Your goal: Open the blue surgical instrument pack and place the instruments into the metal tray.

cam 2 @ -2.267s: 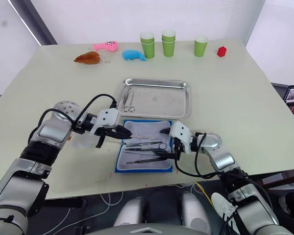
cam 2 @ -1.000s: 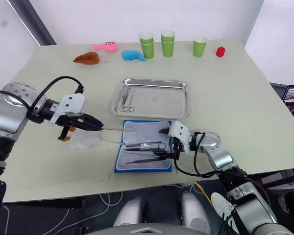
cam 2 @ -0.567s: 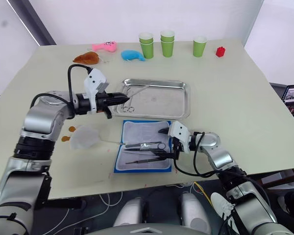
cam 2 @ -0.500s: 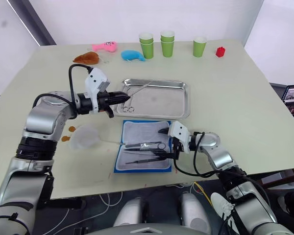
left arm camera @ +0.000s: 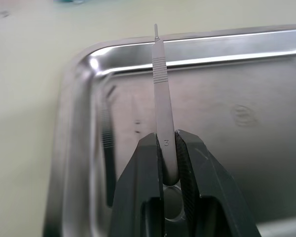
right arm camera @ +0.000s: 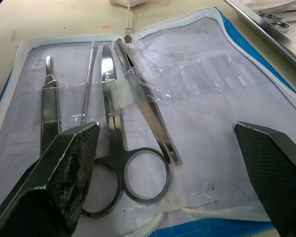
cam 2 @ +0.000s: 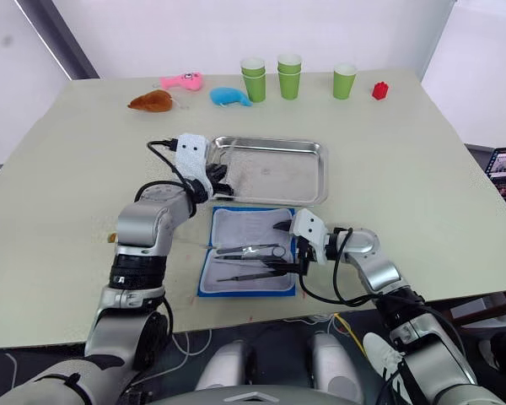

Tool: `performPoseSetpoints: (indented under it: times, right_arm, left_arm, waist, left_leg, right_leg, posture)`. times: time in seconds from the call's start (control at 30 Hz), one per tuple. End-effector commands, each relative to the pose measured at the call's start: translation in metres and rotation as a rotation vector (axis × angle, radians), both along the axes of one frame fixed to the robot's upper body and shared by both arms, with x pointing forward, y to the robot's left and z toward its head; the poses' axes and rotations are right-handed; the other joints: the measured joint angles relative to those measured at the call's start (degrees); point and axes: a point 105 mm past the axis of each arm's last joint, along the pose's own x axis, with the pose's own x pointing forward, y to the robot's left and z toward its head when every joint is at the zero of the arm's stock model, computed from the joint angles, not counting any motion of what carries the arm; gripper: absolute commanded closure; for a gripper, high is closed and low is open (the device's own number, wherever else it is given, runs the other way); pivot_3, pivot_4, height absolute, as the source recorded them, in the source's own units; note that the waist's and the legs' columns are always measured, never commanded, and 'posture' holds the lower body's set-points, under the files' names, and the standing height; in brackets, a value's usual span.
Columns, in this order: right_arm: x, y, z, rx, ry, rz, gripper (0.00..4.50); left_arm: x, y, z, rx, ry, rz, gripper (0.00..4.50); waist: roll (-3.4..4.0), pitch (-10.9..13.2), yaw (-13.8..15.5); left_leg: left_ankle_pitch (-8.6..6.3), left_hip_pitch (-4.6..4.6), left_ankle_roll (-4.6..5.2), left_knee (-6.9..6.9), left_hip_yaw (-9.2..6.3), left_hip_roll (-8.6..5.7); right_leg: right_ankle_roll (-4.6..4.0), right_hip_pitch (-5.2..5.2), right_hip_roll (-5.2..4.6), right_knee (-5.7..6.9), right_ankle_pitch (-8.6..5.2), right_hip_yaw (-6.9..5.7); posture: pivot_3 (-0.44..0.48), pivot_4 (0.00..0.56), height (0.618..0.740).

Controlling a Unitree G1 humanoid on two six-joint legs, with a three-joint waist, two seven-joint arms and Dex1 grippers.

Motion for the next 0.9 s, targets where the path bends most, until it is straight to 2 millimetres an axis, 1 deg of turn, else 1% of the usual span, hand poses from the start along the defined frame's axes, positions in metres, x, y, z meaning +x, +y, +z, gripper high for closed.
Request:
performPoseSetpoints:
  times: [0.03, 0.1, 0.2, 0.37, 0.57, 0.8, 0.83, 0.87, 0.9]
  right_arm:
    - [-0.02, -0.017, -0.066, -0.212, 0.173, -0.03, 0.0]
    - [-0.02, -0.018, -0.066, -0.211, 0.173, -0.033, 0.0]
    - [-0.021, -0.019, -0.068, -0.212, 0.176, -0.034, 0.0]
    - [-0.021, -0.02, -0.068, -0.213, 0.175, -0.038, 0.0]
    - [-0.02, -0.018, -0.068, -0.213, 0.169, -0.037, 0.0]
    - [-0.021, -0.019, -0.069, -0.218, 0.169, -0.04, 0.0]
    - [-0.022, -0.02, -0.069, -0.219, 0.17, -0.041, 0.0]
    - [-0.022, -0.02, -0.069, -0.219, 0.17, -0.041, 0.0]
    - [-0.022, -0.02, -0.069, -0.219, 0.17, -0.042, 0.0]
  left_arm:
    - [0.005, -0.001, 0.006, -0.005, -0.027, 0.062, 4.41]
    - [0.006, -0.007, 0.0, -0.031, 0.003, 0.051, 4.41]
    - [0.006, -0.012, -0.003, -0.047, 0.015, 0.053, 4.41]
    - [0.011, -0.012, -0.004, -0.047, 0.014, 0.093, 4.41]
    - [0.013, -0.019, -0.016, -0.064, 0.057, 0.102, 4.41]
    - [0.012, -0.02, -0.022, -0.065, 0.072, 0.101, 4.41]
    - [0.012, -0.021, -0.023, -0.065, 0.074, 0.097, 3.55]
    - [0.012, -0.022, -0.023, -0.064, 0.074, 0.095, 3.55]
    - [0.012, -0.022, -0.022, -0.062, 0.072, 0.094, 2.96]
  waist:
    - [0.0, 0.0, -0.1]
    - [0.0, 0.0, -0.1]
    - [0.0, 0.0, -0.1]
    - [0.0, 0.0, -0.1]
    - [0.0, 0.0, -0.1]
    - [0.02, 0.0, -0.1]
    - [0.02, 0.0, -0.1]
    - [0.02, 0.0, -0.1]
    - [0.02, 0.0, -0.1]
  left_leg:
    - [0.0, 0.0, 0.0, 0.0, 0.01, 0.0]
    - [0.0, 0.0, -0.01, -0.01, 0.01, 0.0]
    - [0.0, 0.0, -0.01, -0.01, -0.02, 0.0]
    - [0.0, -0.01, -0.01, -0.01, -0.02, 0.0]
    - [0.0, 0.0, -0.01, -0.01, -0.02, -0.01]
    - [0.0, 0.01, -0.02, -0.01, -0.03, -0.01]
    - [0.0, 0.02, -0.02, -0.01, -0.03, -0.02]
    - [0.0, 0.02, -0.02, -0.01, -0.03, -0.02]
    - [0.0, 0.01, -0.02, -0.01, -0.03, -0.02]
  right_leg:
    - [0.0, 0.0, 0.0, -0.01, 0.0, 0.01]
    - [-0.01, 0.0, 0.0, -0.02, 0.01, 0.01]
    - [0.0, 0.0, 0.0, -0.01, 0.01, -0.02]
    - [0.0, 0.0, 0.0, -0.01, 0.01, -0.03]
    - [0.01, 0.01, 0.0, -0.02, 0.0, -0.02]
    - [0.01, 0.02, 0.0, -0.01, 0.01, -0.03]
    - [0.01, 0.02, 0.0, -0.01, 0.01, -0.03]
    - [0.01, 0.02, 0.0, -0.01, 0.01, -0.03]
    - [0.01, 0.02, 0.0, -0.01, 0.01, -0.03]
  posture:
    - [0.0, 0.15, 0.739]
    - [0.0, 0.15, 0.739]
    - [0.0, 0.15, 0.739]
    - [0.0, 0.15, 0.739]
    - [0.0, 0.15, 0.739]
    - [0.0, 0.15, 0.739]
    - [0.0, 0.15, 0.739]
    - [0.0, 0.15, 0.739]
    - [0.0, 0.15, 0.739]
